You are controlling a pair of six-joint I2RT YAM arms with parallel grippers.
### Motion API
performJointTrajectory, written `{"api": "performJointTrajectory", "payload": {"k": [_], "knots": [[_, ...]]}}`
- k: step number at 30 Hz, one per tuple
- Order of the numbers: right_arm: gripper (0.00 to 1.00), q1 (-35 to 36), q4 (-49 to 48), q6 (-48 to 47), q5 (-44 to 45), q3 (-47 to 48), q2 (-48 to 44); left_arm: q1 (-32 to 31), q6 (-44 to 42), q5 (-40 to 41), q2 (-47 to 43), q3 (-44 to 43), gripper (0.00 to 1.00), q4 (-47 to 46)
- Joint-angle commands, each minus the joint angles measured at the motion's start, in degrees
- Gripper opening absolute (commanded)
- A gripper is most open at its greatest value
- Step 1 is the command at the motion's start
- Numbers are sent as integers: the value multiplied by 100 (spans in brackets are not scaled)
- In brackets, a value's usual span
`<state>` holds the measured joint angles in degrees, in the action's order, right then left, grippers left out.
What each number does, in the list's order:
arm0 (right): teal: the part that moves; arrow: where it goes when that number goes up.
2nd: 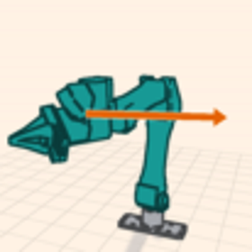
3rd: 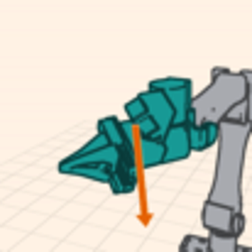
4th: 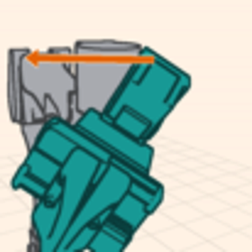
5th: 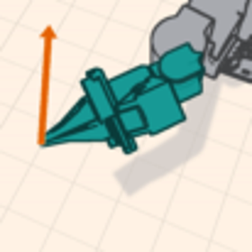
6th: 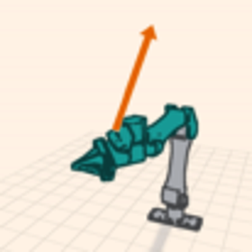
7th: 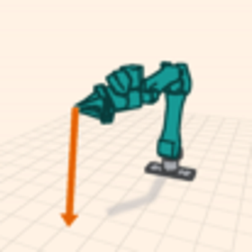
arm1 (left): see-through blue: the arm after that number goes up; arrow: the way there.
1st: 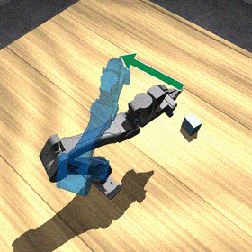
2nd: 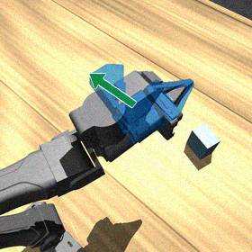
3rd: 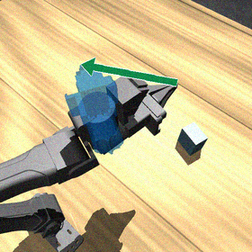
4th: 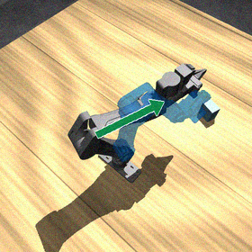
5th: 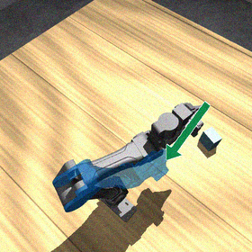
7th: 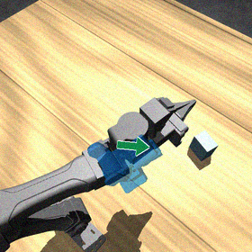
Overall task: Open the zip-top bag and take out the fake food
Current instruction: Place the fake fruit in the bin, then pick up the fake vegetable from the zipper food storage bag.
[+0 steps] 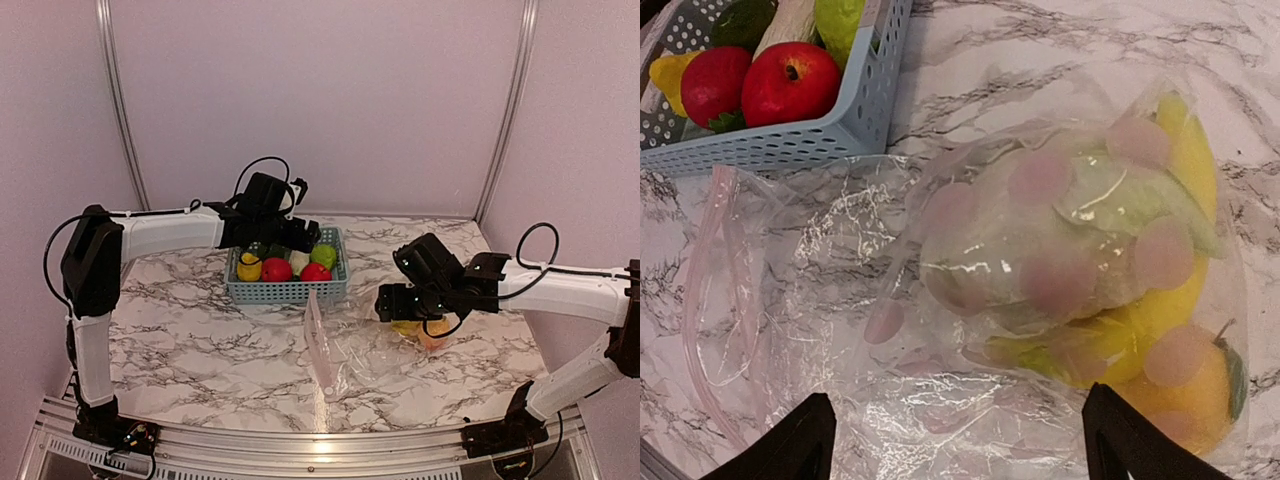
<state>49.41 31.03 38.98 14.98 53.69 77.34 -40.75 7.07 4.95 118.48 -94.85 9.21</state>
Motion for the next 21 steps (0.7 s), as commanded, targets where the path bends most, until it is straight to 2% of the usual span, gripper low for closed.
{"api": "performJointTrajectory", "payload": {"k": [1, 10, 21], "knots": [[83, -181, 135, -15, 143, -8, -145, -47, -18, -52, -817, 761, 99, -285], [81, -724, 149, -254, 70, -241, -441, -366, 170, 20, -2167, 2371, 99, -423], [80, -1358, -66, -454, -303, -435, -590, -1200, -28, 482, -3000, 4187, 99, -710]]}}
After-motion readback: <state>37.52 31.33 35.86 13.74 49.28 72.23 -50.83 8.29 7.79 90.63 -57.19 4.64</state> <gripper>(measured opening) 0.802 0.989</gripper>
